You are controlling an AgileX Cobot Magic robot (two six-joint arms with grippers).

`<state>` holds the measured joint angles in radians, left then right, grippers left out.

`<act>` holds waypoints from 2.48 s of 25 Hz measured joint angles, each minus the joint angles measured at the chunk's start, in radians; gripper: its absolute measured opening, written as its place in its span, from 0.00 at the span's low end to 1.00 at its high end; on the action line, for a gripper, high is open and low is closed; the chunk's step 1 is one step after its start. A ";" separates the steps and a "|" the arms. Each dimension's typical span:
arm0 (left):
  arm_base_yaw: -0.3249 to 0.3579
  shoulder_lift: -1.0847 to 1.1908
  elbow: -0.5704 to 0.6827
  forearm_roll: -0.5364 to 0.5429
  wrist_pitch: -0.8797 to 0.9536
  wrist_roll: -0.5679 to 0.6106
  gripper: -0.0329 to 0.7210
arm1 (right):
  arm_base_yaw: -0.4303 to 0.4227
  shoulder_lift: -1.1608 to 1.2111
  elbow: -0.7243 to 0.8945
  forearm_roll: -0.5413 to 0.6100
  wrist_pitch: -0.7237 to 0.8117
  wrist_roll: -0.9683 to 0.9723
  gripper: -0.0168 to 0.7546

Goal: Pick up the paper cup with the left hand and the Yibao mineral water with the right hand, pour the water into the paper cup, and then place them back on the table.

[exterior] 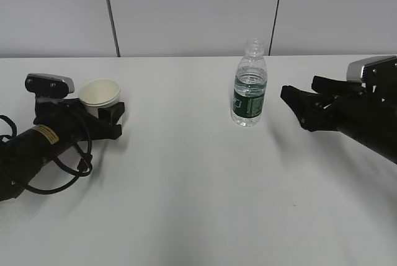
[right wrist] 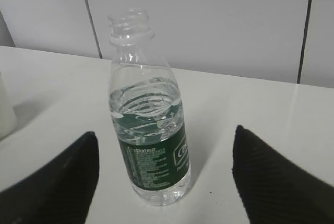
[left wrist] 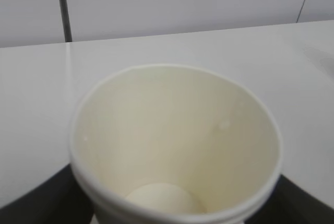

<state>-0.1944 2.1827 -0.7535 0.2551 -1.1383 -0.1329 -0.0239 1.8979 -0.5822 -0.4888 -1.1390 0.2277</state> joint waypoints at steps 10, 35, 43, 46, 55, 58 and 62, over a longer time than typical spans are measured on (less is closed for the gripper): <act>0.000 0.000 0.000 0.000 0.000 0.000 0.67 | 0.054 0.138 -0.122 0.000 0.000 0.006 0.78; 0.000 0.000 0.000 0.000 -0.001 0.000 0.67 | 0.152 0.315 -0.401 0.019 0.140 0.052 0.78; 0.000 0.000 0.000 0.001 -0.001 0.000 0.67 | 0.170 0.388 -0.504 0.021 0.134 0.068 0.78; 0.000 0.000 0.000 0.002 -0.001 0.000 0.67 | 0.172 0.398 -0.517 0.031 0.132 0.072 0.78; 0.000 0.000 0.000 0.003 -0.001 0.000 0.67 | 0.172 0.400 -0.520 0.041 0.131 0.074 0.78; 0.000 0.000 0.000 0.003 -0.001 0.000 0.67 | 0.172 0.400 -0.520 0.041 0.131 0.074 0.78; 0.000 0.000 0.000 0.004 -0.001 0.000 0.67 | 0.172 0.400 -0.520 0.041 0.131 0.074 0.80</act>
<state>-0.1944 2.1827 -0.7535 0.2589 -1.1394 -0.1329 0.1484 2.2977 -1.1023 -0.4476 -1.0080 0.3021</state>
